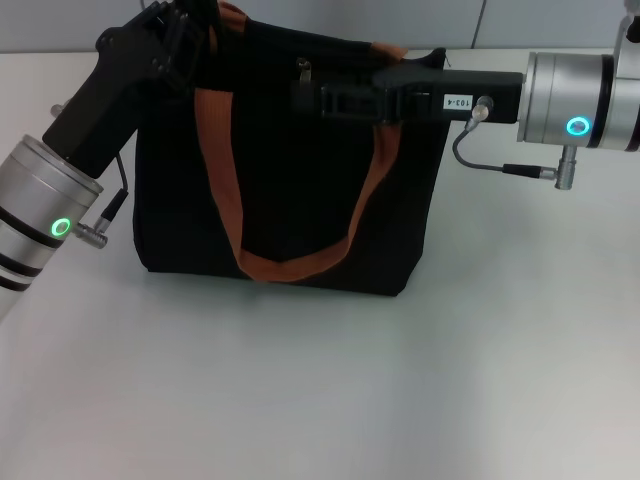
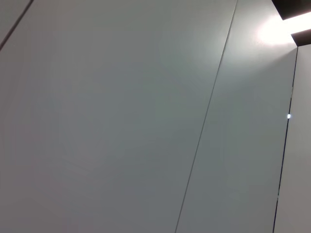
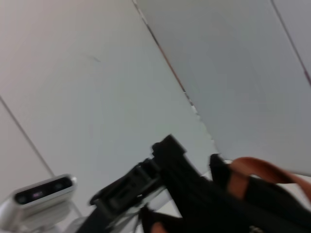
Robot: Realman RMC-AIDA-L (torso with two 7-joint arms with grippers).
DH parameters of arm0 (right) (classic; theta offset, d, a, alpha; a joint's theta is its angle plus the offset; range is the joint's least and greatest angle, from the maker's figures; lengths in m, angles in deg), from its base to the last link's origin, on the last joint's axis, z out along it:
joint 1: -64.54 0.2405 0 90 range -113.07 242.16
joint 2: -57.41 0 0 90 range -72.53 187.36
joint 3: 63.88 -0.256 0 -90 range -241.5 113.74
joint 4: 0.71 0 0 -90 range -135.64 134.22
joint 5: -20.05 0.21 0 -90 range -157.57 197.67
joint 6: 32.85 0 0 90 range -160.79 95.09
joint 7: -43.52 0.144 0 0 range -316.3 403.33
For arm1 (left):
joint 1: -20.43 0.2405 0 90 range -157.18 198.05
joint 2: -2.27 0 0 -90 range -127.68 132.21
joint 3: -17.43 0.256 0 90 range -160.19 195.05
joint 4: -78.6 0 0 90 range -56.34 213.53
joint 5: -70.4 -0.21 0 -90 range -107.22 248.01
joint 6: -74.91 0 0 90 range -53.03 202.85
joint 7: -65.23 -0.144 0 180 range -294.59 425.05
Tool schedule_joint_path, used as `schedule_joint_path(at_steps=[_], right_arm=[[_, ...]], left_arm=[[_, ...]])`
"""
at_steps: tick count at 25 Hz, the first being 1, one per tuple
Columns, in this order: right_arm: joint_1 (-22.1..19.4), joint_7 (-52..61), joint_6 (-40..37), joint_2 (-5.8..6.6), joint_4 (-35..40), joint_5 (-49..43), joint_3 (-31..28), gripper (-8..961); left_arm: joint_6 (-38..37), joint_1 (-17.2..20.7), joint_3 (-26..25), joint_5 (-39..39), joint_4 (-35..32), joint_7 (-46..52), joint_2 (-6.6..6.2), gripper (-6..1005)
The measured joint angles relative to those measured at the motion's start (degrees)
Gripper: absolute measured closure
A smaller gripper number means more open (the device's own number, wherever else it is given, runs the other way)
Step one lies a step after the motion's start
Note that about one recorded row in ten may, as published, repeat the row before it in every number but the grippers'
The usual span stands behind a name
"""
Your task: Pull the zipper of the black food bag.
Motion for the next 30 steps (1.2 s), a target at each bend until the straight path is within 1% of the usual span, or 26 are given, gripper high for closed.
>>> schedule_joint_path(at_steps=[2,7,13,19,30], right_arm=[[-0.06,0.38,1.11,0.00,-0.05,-0.01,0.02,440],[0.45,1.45,1.95,0.07,-0.08,-0.12,1.03,353],[1.29,1.49,-1.56,-0.05,0.06,-0.12,1.49,357],[1.33,3.64,2.09,0.10,-0.27,-0.12,1.55,361],[1.74,6.06,2.62,0.18,-0.25,-0.13,1.49,369]], left_arm=[[0.03,0.00,0.00,0.00,0.00,-0.05,0.00,917],[0.06,0.02,0.01,0.00,0.00,-0.06,0.00,916],[0.22,-0.15,0.01,-0.01,0.00,-0.06,0.00,914],[0.33,-0.24,0.01,-0.01,0.00,-0.05,-0.01,913],[0.44,-0.51,-0.17,-0.01,0.00,-0.12,0.00,911]])
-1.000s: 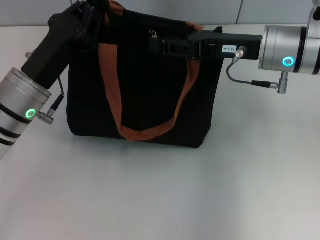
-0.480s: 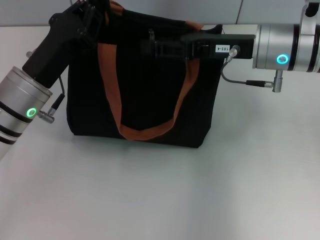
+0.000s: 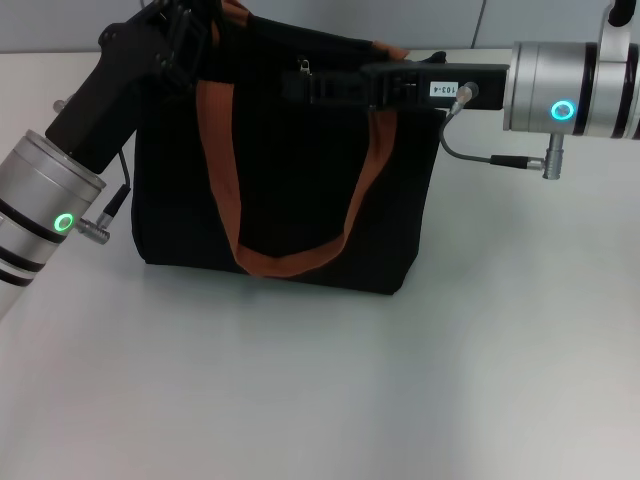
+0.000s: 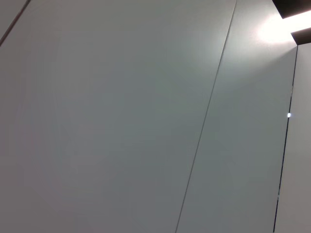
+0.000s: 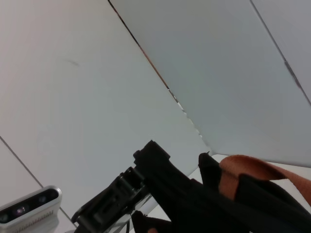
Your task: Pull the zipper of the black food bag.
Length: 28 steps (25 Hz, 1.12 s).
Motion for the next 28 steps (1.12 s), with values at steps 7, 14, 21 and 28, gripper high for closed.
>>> schedule_joint_path(at_steps=[7,14,21,28], right_arm=[[0.97,2.34,1.25,0.01,0.31,-3.18,0.08,374],[1.21,2.36,1.98,-0.15,0.44,-3.62,0.03,685],[1.16,2.34,2.00,-0.18,0.52,-3.46,-0.38,861],[1.22,2.48,2.06,-0.15,0.54,-3.63,-0.43,920]], left_arm=[[-0.30,0.01,0.10,0.00,0.00,0.00,0.00,910],[-0.49,0.13,0.13,0.01,0.00,0.00,0.00,908],[-0.56,0.20,-0.01,0.01,0.00,0.00,0.00,907],[-0.68,0.06,0.08,0.01,-0.01,0.00,0.00,906]])
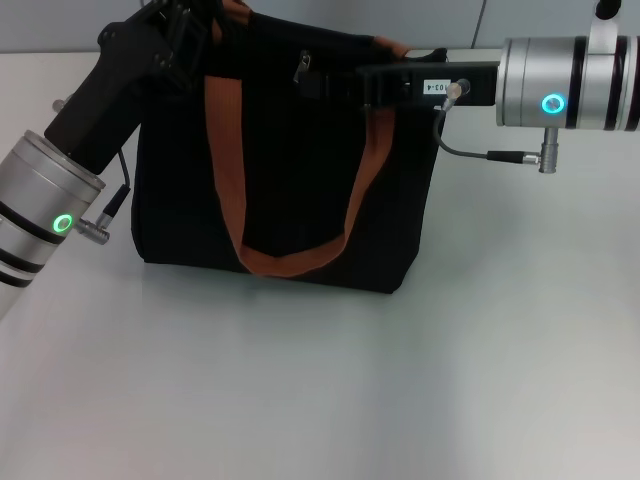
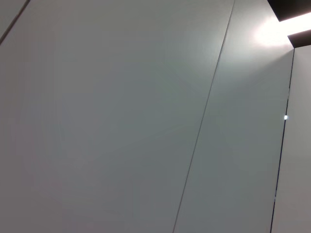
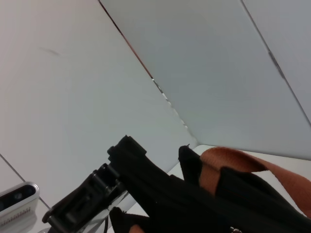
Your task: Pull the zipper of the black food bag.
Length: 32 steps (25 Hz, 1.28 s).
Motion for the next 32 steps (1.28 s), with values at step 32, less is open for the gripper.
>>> schedule_joint_path(at_steps=[32], right_arm=[[0.29,0.23,0.87,0.02,1.80,-0.80,0.50,951]], left_arm=[[-0.88,0.44,-0.13,0.01,0.00,0.00,0.00,899]])
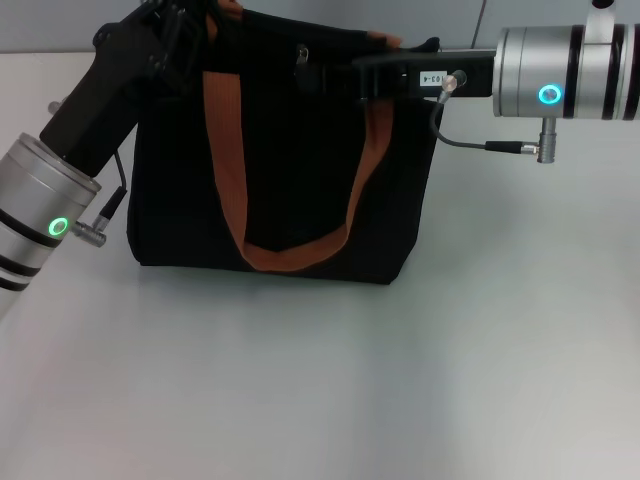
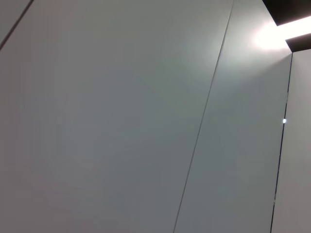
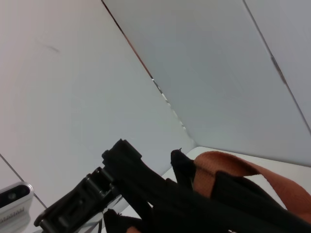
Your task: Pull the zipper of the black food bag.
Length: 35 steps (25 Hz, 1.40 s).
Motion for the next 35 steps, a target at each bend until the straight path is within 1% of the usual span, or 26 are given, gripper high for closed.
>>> schedule_joint_path(at_steps=[6,9,11,15,19,23,27,28,29,30,33,34,35], right_arm=[[-0.66,1.45,-0.67,0.19,1.38,-0.16,-0.25,953],[-1.16,2.09,-3.16,0.35,2.48,-0.18,-0.65,953],[-1.33,2.34,-3.42,0.36,3.03,-0.17,-0.77,953],[-2.28,3.01,-2.43,0.16,5.04,-0.17,-0.86,953],[-2.37,3.01,-0.52,0.08,4.97,-0.17,-0.49,953],[-2.41,2.71,-0.51,0.07,4.93,-0.17,-0.47,954],[-4.11,-2.52,-2.19,-0.11,5.36,2.35,-0.78,954],[-5.06,-5.62,-3.31,-0.15,5.48,4.15,-0.83,954],[-7.09,-11.87,-5.74,-0.20,5.51,7.70,-0.84,954],[-7.09,-11.87,-5.74,-0.20,5.51,7.70,-0.84,954],[-10.64,-21.46,-9.43,-0.30,4.92,12.45,-0.86,954],[-12.79,-28.48,-11.69,-0.37,4.03,15.70,-0.79,954],[-12.79,-28.48,-11.69,-0.37,4.03,15.70,-0.79,953]], left_arm=[[-0.03,0.71,-0.12,0.07,-0.02,0.00,0.00,898],[-0.03,1.00,-0.13,0.19,-0.14,0.00,0.00,898],[-0.03,1.03,-0.12,0.18,-0.18,0.00,0.00,897],[-0.03,1.04,-0.12,0.13,-0.20,0.00,0.00,897],[-0.02,1.03,-0.12,0.10,-0.09,0.00,0.00,896],[-0.01,1.01,-0.13,0.07,-0.09,0.00,0.00,895],[0.11,1.00,-0.12,0.07,-0.13,0.00,0.00,894],[0.12,0.99,-0.12,0.07,-0.11,0.00,0.00,894],[0.11,0.97,-0.12,0.07,-0.07,0.00,0.00,894],[0.11,0.97,-0.12,0.07,-0.07,0.00,0.00,894],[0.08,0.77,-0.12,0.08,-0.02,0.11,0.00,893],[0.06,0.63,-0.12,0.08,0.00,0.23,0.00,893],[0.06,0.63,-0.12,0.08,0.00,0.23,0.00,893]])
